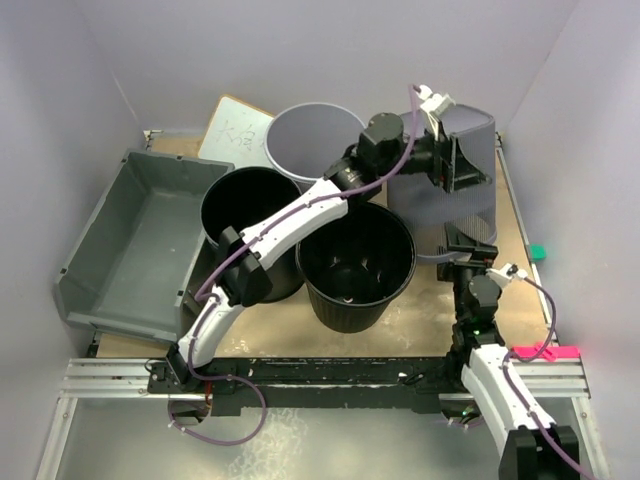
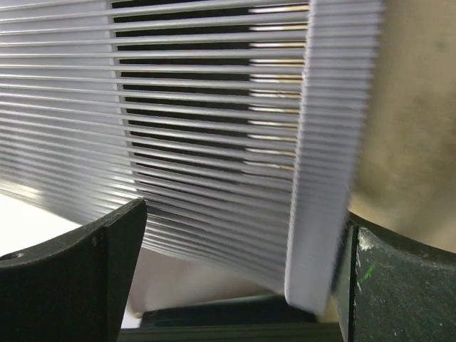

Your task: Turn the large container upside down

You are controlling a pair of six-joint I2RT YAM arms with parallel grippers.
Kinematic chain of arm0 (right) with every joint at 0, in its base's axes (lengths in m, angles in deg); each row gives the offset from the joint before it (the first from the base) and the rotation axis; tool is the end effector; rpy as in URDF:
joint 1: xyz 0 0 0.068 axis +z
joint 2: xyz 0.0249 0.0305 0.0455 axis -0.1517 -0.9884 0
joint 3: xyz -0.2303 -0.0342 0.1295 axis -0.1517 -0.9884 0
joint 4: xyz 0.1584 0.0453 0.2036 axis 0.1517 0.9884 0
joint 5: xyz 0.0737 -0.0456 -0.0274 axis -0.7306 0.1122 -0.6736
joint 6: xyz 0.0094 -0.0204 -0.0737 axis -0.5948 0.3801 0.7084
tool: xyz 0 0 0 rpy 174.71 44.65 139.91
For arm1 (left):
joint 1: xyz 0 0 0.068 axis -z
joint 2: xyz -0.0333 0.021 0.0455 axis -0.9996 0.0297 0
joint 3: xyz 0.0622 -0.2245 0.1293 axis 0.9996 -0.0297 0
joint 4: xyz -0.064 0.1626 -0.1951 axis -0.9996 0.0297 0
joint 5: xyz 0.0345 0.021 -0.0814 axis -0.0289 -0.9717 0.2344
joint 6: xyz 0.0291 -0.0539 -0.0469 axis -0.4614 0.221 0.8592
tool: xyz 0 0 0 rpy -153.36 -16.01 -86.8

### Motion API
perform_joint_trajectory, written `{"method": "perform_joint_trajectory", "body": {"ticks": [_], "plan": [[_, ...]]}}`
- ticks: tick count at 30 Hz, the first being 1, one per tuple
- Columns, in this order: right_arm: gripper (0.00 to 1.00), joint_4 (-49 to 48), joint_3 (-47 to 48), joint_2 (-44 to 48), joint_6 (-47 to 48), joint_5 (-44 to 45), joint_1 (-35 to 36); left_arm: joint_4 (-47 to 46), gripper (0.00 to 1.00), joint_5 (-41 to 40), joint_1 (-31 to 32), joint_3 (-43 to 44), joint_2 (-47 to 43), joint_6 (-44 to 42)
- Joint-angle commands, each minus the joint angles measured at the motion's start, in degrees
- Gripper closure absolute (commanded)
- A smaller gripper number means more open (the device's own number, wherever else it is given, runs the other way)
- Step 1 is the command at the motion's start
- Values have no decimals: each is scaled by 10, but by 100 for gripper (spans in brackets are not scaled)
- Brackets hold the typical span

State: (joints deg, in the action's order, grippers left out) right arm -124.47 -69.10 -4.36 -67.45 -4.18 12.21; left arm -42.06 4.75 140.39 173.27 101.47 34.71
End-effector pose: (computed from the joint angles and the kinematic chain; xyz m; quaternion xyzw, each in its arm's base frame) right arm 0.1841 -0.0028 0.1821 0.5254 0.4421 0.4768 0.5489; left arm 0.3123 -0.4586 0.4206 0.2791 0.5889 -0.6555 0.3815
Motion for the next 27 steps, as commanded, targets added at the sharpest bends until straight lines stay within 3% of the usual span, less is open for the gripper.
{"method": "perform_joint_trajectory", "body": {"ticks": [1,7,10,14,20,24,27], "plan": [[0,239,-35,48,3,7,2,21,24,25,13,-13,1,12],[0,440,-25,177,-21,31,2,20,24,26,21,-22,-1,13],[0,475,-20,246,-2,32,2,22,24,25,24,-20,-6,12],[0,481,17,276,99,14,2,40,24,16,27,-21,-28,5],[1,447,79,232,267,-99,2,110,24,-56,27,-79,-116,-33],[5,343,51,194,265,-223,2,124,24,-106,28,-178,-214,-60],[5,253,19,165,244,-237,3,138,24,-146,28,-246,-286,-79]]}}
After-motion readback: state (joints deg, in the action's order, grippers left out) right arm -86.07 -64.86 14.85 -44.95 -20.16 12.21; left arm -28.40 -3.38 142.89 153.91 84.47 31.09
